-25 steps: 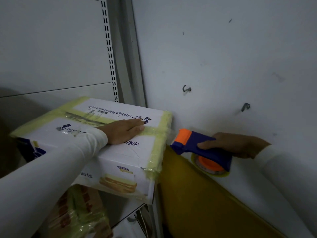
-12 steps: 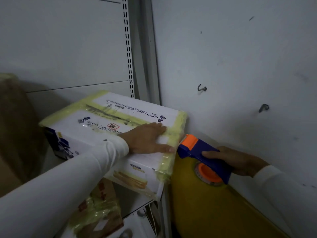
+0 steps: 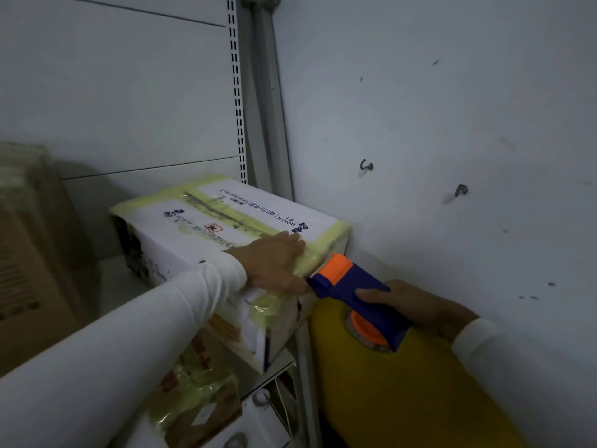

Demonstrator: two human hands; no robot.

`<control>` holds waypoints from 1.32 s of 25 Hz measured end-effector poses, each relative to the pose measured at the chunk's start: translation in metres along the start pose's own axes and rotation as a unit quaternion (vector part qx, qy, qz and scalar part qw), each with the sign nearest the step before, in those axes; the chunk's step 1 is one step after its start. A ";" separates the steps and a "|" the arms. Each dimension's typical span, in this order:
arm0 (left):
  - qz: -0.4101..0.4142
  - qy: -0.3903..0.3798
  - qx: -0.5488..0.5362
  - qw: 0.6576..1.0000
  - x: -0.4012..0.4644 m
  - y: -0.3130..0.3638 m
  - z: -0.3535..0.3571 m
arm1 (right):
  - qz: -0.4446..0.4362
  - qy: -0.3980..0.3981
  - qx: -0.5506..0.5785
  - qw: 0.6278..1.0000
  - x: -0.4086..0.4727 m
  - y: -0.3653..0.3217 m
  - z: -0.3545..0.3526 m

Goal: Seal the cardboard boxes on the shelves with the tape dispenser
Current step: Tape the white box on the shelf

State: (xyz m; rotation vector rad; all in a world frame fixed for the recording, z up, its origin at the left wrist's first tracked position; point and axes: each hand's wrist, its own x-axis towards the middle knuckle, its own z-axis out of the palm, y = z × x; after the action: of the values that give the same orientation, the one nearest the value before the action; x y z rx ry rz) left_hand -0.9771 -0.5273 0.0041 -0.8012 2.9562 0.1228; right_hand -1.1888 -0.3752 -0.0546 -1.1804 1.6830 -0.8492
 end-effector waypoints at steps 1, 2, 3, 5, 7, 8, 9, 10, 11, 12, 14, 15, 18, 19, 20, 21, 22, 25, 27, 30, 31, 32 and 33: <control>-0.003 -0.012 -0.007 1.000 -0.009 -0.011 -0.002 | -0.011 -0.011 0.015 1.000 -0.003 -0.003 0.013; -0.014 -0.018 -0.016 1.000 -0.017 -0.022 -0.005 | -0.023 -0.020 0.031 0.999 -0.004 -0.006 0.028; -0.030 -0.015 -0.024 0.999 -0.024 -0.032 -0.007 | -0.037 -0.020 0.042 0.998 -0.002 -0.010 0.043; -0.058 0.009 -0.022 0.998 -0.035 -0.045 -0.004 | -0.041 0.011 0.062 0.997 0.004 -0.021 0.072; -0.066 0.038 -0.021 0.997 -0.044 -0.048 0.002 | -0.027 0.033 0.078 0.996 0.008 -0.031 0.090; -0.059 0.043 -0.032 0.997 -0.045 -0.048 0.004 | -0.021 0.036 0.083 0.996 0.008 -0.034 0.093; -0.050 0.041 -0.045 0.997 -0.045 -0.048 0.005 | -0.017 0.034 0.084 0.996 0.007 -0.035 0.093; -0.043 0.036 -0.057 0.997 -0.044 -0.049 0.004 | -0.016 0.030 0.084 0.996 0.005 -0.037 0.091; -0.038 0.026 -0.066 0.997 -0.041 -0.049 0.002 | -0.017 0.028 0.088 0.996 0.003 -0.036 0.087; -0.037 0.017 -0.071 0.997 -0.037 -0.049 0.000 | -0.018 0.027 0.094 0.995 -0.001 -0.034 0.084; -0.044 0.009 -0.066 0.997 -0.031 -0.048 -0.002 | -0.025 0.019 0.099 0.995 -0.007 -0.029 0.079; -0.047 0.005 -0.061 0.997 -0.030 -0.048 -0.001 | -0.027 0.016 0.102 0.994 -0.010 -0.028 0.076; -0.057 0.001 -0.058 0.997 -0.030 -0.046 0.000 | -0.024 0.001 0.092 0.995 -0.018 -0.031 0.060; -0.060 0.002 -0.057 0.997 -0.030 -0.045 0.000 | -0.015 -0.002 0.078 0.997 -0.020 -0.034 0.056; -0.061 0.005 -0.058 0.996 -0.029 -0.045 0.000 | -0.002 -0.001 0.062 0.998 -0.021 -0.037 0.053; -0.062 0.004 -0.058 0.996 -0.028 -0.044 0.000 | 0.009 0.002 0.046 0.999 -0.020 -0.040 0.052; -0.062 0.001 -0.056 0.997 -0.027 -0.044 0.000 | 0.020 0.003 0.032 0.999 -0.019 -0.044 0.052; -0.064 -0.006 -0.048 0.997 -0.024 -0.044 -0.001 | 0.052 -0.008 -0.013 0.999 -0.016 -0.062 0.051; -0.063 -0.008 -0.051 0.997 -0.025 -0.045 -0.001 | 0.067 -0.004 -0.065 0.996 -0.011 -0.076 0.050; -0.065 -0.006 -0.045 0.997 -0.025 -0.044 0.002 | 0.063 0.032 -0.189 0.979 0.008 -0.095 0.053; -0.066 0.000 -0.048 0.997 -0.026 -0.043 0.002 | 0.063 0.044 -0.260 0.963 0.011 -0.098 0.055; -0.067 0.007 -0.053 0.996 -0.027 -0.044 0.001 | 0.072 0.050 -0.346 0.934 0.012 -0.096 0.057; -0.065 0.012 -0.056 0.996 -0.028 -0.045 0.000 | 0.089 0.049 -0.422 0.901 0.009 -0.090 0.059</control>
State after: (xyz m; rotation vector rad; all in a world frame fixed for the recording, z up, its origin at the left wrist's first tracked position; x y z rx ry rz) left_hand -0.9303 -0.5516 0.0038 -1.0130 2.9301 0.2754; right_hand -1.1054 -0.4146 0.0002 -1.5079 2.2981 -0.0168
